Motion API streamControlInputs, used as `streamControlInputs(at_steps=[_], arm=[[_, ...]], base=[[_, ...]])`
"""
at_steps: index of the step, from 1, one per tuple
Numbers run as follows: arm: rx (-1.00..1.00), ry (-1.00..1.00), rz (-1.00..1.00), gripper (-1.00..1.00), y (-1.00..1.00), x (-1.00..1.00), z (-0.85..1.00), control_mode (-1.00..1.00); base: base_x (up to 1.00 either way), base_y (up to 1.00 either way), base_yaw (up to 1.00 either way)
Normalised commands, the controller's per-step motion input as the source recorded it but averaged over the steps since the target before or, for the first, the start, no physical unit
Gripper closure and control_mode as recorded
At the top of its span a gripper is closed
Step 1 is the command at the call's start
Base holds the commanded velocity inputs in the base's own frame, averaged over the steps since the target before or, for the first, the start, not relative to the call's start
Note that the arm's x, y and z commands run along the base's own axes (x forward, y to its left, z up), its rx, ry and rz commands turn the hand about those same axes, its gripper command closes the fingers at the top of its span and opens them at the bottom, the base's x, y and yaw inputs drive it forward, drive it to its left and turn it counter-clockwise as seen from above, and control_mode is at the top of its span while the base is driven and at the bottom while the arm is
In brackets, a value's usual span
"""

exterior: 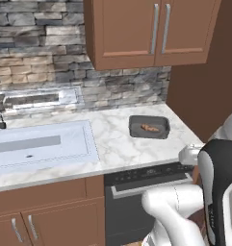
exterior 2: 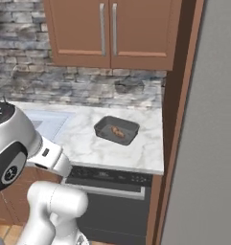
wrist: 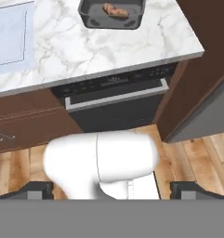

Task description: Take the onion and potato out of the freezer and place them in the tupperware container on the counter. Then put the tupperware containing the vegetables back in the freezer.

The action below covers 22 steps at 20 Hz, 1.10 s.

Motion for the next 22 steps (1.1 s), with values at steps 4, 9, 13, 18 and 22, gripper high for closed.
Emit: streamControlInputs(at_steps=[4, 9, 13, 18, 22], arm=[[0.00, 0.00, 0.00, -1.00, 0.00, 0.00, 0.00, 1.00], [0.00, 0.00, 0.00, -1.00, 0.00, 0.00, 0.00, 1.00], [0.00, 0.00, 0.00, -1.00, 0.00, 0.00, 0.00, 1.00], [0.00, 0.00, 0.00, -1.00, 0.00, 0.00, 0.00, 1.00], [0.00, 0.00, 0.00, -1.00, 0.00, 0.00, 0.00, 1.00]], base=[[-0.95, -0.15, -0.04], [-0.04, -0.83, 0.27], [0.36, -1.00, 0.35], [0.07, -1.00, 0.30], [-0.15, -0.89, 0.16]])
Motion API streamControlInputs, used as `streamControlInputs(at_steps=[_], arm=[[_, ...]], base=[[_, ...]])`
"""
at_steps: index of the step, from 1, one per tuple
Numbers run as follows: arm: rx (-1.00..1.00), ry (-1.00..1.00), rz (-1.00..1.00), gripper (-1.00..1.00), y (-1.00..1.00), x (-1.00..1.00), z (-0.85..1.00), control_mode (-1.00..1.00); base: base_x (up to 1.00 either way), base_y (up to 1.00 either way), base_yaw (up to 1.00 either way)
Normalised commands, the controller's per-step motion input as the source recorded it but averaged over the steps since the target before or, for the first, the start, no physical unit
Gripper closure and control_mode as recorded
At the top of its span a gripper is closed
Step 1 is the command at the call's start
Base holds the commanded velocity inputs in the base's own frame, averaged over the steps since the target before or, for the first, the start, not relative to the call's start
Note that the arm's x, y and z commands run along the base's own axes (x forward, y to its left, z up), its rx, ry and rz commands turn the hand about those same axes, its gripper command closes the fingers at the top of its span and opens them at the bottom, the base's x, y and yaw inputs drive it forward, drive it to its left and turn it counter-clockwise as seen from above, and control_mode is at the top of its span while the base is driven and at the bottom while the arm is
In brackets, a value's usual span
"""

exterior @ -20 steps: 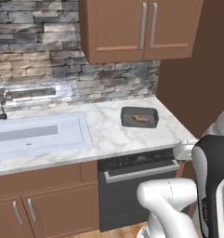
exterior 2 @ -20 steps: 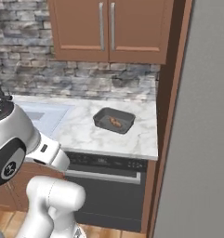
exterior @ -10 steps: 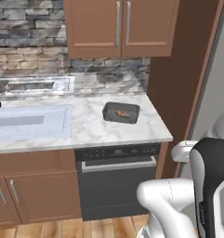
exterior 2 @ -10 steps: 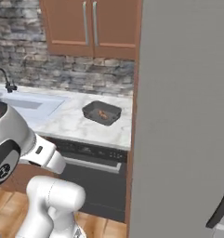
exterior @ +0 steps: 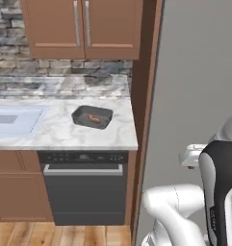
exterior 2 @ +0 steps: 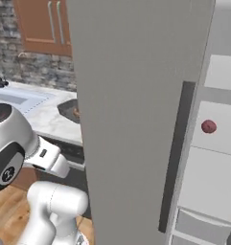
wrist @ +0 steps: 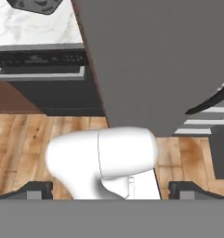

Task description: Take the onion and potato out of the freezer and place them in the tupperware container on the counter. Then put the tupperware containing the vegetables back in the freezer.

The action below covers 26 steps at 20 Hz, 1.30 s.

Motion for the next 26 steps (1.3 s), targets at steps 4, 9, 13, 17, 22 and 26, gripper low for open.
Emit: streamControlInputs(at_steps=[4, 9, 13, 17, 22, 26], arm=[[0.00, 0.00, 0.00, -1.00, 0.00, 0.00, 0.00, 1.00], [0.00, 0.00, 0.00, -1.00, 0.00, 0.00, 0.00, 1.00], [0.00, 0.00, 0.00, -1.00, 0.00, 0.00, 0.00, 1.00], [0.00, 0.00, 0.00, -1.00, 0.00, 0.00, 0.00, 1.00], [0.00, 0.00, 0.00, -1.00, 0.00, 0.00, 0.00, 1.00], [0.00, 0.00, 0.00, -1.00, 0.00, 0.00, 0.00, 1.00]], base=[[-0.36, -0.57, 0.00], [0.00, -0.57, -0.10], [0.00, -0.50, -0.20], [0.00, -0.44, -0.20], [0.09, -0.45, -0.15], [0.27, -0.54, -0.14]])
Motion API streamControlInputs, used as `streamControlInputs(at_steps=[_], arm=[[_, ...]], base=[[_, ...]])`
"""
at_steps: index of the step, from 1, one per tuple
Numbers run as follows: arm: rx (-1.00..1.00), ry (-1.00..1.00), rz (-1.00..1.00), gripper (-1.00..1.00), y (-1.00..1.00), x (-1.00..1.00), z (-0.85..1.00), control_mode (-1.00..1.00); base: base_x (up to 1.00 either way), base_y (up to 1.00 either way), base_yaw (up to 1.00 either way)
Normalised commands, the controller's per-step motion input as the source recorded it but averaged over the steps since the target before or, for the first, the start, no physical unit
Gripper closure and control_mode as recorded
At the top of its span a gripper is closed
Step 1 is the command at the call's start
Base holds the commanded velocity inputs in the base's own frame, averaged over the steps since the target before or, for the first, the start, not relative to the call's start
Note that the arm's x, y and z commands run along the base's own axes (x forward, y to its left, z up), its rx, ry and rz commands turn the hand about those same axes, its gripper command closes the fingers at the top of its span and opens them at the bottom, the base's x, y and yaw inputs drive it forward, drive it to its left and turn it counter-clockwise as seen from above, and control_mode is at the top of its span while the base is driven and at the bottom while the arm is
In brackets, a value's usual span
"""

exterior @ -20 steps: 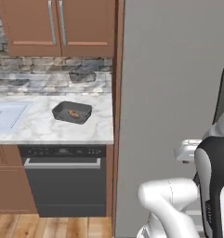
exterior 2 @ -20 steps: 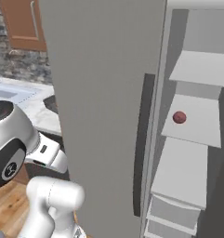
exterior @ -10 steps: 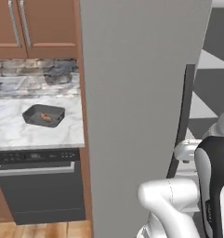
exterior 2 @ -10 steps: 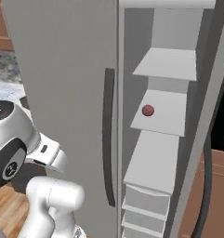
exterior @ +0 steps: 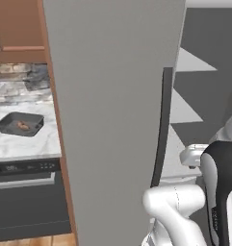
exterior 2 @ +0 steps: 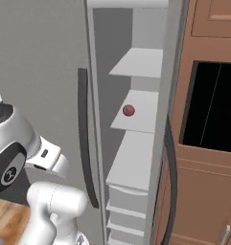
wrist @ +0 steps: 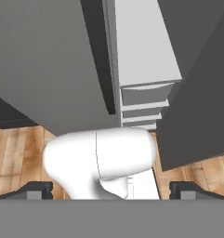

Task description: Take the onion and potato out of the freezer and place them in the tupperware container on the counter. Then put the tupperware containing the vegetables back in the freezer.

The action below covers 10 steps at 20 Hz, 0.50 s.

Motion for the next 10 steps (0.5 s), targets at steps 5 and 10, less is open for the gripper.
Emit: streamControlInputs(at_steps=[5, 10], arm=[[0.00, 0.00, 0.00, -1.00, 0.00, 0.00, 0.00, 1.00], [0.00, 0.00, 0.00, -1.00, 0.00, 0.00, 0.00, 1.00]], base=[[0.46, -0.52, -0.13], [0.58, -0.36, -0.06]])
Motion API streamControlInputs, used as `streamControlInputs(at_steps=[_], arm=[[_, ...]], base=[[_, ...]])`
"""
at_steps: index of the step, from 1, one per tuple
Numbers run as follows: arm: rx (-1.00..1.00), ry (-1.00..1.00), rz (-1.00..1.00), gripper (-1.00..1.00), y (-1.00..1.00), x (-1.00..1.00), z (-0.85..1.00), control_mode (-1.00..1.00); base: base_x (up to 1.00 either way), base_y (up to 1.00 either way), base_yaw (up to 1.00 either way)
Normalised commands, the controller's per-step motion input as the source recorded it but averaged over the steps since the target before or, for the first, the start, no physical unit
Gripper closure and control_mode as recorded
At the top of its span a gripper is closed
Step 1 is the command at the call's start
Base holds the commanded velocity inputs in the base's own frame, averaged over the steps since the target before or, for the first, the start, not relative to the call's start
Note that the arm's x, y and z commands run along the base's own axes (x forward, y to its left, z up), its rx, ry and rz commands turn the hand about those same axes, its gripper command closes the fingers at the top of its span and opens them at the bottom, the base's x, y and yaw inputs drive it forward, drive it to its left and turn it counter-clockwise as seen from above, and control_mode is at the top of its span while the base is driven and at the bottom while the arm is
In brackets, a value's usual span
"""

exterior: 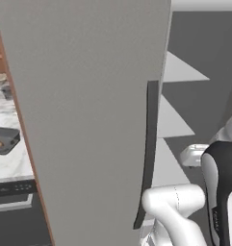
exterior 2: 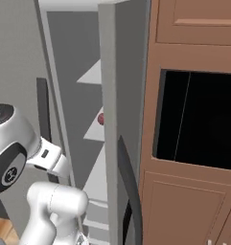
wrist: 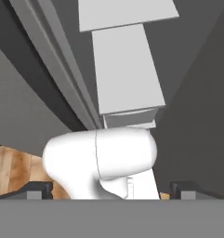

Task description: Take the onion and potato out of the freezer and place them in the tupperware container on the counter. Then put the tupperware containing the vegetables back in the freezer.

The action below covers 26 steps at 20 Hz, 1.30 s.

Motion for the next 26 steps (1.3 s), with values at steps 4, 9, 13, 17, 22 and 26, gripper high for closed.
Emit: streamControlInputs(at_steps=[4, 9, 13, 17, 22, 26], arm=[[0.00, 0.00, 0.00, -1.00, 0.00, 0.00, 0.00, 1.00], [0.00, 0.00, 0.00, -1.00, 0.00, 0.00, 0.00, 1.00], [0.00, -0.07, 0.00, -1.00, -0.45, 0.19, 0.00, -1.00], [0.05, -0.15, 0.00, -1.00, -0.43, 0.42, 0.00, -1.00], [0.09, -0.16, 0.00, -1.00, -0.04, 0.53, 0.00, -1.00], [0.04, -0.11, -0.02, -1.00, 0.16, 0.68, 0.00, -1.00]], base=[[0.36, -0.44, -0.03], [0.09, -0.49, 0.00], [0.00, 0.00, 0.00], [0.00, 0.00, 0.00], [0.00, 0.00, 0.00], [0.00, 0.00, 0.00]])
